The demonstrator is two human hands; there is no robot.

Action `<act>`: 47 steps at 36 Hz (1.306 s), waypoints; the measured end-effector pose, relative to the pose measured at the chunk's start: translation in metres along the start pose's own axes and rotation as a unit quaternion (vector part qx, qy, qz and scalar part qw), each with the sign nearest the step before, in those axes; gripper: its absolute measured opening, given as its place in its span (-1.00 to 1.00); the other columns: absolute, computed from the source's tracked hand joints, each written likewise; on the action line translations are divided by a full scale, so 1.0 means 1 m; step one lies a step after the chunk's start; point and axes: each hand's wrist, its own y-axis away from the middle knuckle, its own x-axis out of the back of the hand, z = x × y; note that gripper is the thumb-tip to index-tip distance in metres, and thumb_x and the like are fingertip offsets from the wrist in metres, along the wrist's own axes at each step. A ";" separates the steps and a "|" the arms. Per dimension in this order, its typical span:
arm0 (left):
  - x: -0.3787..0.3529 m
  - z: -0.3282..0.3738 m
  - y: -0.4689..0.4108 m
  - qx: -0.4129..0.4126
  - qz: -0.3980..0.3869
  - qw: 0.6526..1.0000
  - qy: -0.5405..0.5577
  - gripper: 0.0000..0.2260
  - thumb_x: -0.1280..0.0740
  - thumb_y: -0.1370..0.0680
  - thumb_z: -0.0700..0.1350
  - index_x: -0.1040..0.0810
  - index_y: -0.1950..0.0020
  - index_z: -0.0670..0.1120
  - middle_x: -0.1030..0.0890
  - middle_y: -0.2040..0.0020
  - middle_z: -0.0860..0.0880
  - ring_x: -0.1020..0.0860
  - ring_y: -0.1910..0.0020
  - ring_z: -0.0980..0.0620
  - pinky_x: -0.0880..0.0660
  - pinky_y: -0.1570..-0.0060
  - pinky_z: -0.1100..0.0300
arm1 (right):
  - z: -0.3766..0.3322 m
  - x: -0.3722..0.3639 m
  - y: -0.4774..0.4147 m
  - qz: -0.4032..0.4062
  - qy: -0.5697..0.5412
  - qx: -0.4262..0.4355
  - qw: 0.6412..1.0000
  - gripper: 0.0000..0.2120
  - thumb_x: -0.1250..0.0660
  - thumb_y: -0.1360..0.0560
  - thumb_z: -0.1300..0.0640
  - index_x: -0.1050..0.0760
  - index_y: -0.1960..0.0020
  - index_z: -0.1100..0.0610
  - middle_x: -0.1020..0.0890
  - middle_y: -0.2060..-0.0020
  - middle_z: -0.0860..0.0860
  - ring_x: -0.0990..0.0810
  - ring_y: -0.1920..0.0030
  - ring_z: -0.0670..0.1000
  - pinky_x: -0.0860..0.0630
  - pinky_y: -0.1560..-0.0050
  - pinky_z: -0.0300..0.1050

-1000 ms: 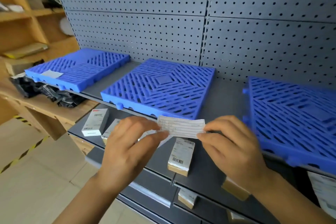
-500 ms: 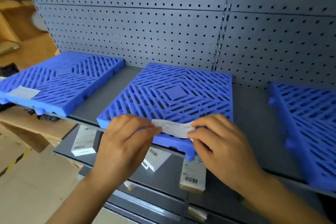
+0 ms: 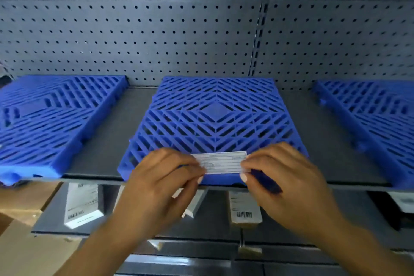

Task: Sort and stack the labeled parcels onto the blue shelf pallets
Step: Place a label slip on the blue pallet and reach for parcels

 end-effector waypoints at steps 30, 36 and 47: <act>-0.007 -0.015 0.001 -0.003 0.015 0.998 0.053 -0.84 -0.41 -0.51 -0.07 -0.69 0.02 -0.15 -0.64 0.02 -0.01 -0.58 0.04 0.01 -0.52 0.05 0.07 | 0.009 -0.012 0.007 0.062 -0.008 0.067 0.996 -0.89 -0.42 -0.49 0.14 -0.68 0.05 0.15 -0.66 0.12 -0.02 -0.59 0.10 -0.01 -0.51 0.12 -0.10; -0.008 -0.015 0.003 -0.002 0.026 0.999 0.044 -0.83 -0.41 -0.51 -0.07 -0.70 0.04 -0.15 -0.64 0.04 -0.02 -0.59 0.06 0.01 -0.52 0.07 0.10 | 0.008 -0.012 0.006 0.062 -0.002 0.071 0.996 -0.89 -0.41 -0.50 0.13 -0.68 0.06 0.16 -0.65 0.13 -0.01 -0.58 0.11 -0.01 -0.51 0.13 -0.11; -0.002 -0.011 0.001 0.035 0.005 0.998 0.045 -0.72 -0.38 -0.51 0.04 -0.65 -0.08 -0.12 -0.61 -0.08 0.02 -0.56 -0.06 0.07 -0.47 -0.12 0.22 | 0.000 0.003 0.011 0.057 0.029 0.044 0.997 -0.82 -0.40 -0.49 0.09 -0.64 -0.03 0.17 -0.65 0.07 0.00 -0.59 0.07 -0.02 -0.52 0.05 -0.12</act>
